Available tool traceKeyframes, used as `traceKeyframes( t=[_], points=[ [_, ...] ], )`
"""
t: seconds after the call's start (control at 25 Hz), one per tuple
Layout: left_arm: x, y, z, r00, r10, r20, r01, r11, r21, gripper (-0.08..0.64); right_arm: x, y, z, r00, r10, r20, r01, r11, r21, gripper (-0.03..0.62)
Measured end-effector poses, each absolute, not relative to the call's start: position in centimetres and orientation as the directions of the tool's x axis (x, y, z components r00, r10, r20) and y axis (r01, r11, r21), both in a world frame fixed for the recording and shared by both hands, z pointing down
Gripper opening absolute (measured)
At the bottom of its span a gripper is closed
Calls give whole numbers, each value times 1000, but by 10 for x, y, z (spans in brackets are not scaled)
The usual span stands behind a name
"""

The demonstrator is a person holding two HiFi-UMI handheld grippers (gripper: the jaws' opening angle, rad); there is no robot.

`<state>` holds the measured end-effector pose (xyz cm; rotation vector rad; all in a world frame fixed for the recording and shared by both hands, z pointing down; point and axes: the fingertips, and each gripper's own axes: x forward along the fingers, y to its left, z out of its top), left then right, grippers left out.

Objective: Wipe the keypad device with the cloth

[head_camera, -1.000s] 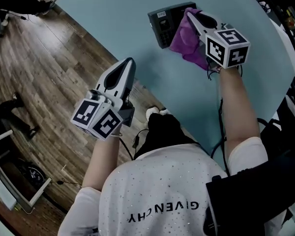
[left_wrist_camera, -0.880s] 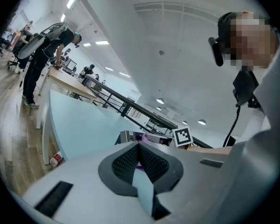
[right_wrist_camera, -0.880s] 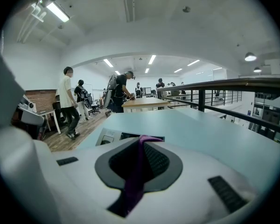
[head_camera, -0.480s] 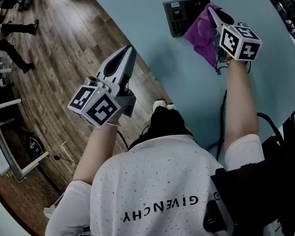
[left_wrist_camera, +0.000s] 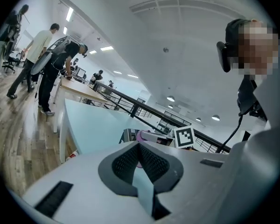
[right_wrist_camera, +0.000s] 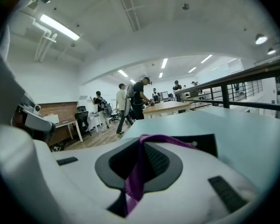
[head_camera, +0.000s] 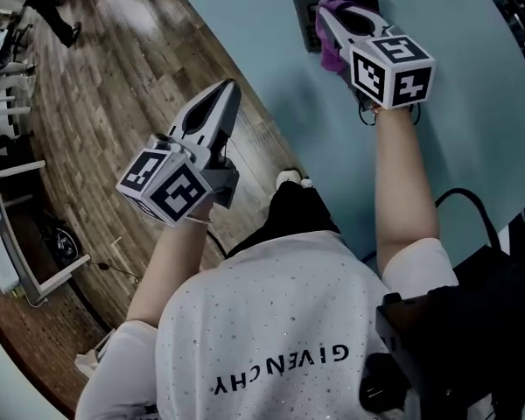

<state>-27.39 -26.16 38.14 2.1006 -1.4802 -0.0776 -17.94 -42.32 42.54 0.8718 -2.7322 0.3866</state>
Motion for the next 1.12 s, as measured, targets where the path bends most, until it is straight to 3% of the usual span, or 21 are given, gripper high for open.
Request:
traceKeyframes(
  t=[0.2, 0.44, 1.12],
  points=[
    [-268, -256, 386, 389, -879, 275, -843, -220, 490, 2, -209, -405, 441, -811, -465, 356, -531, 840, -114, 25],
    [-265, -250, 383, 393, -879, 271, -842, -225, 490, 0, -209, -402, 459, -824, -387, 413, -488, 856, -172, 25],
    [-253, -246, 382, 421, -871, 252, -828, -256, 499, 0, -128, -434, 466, -744, -493, 451, -618, 764, -184, 25]
  ],
)
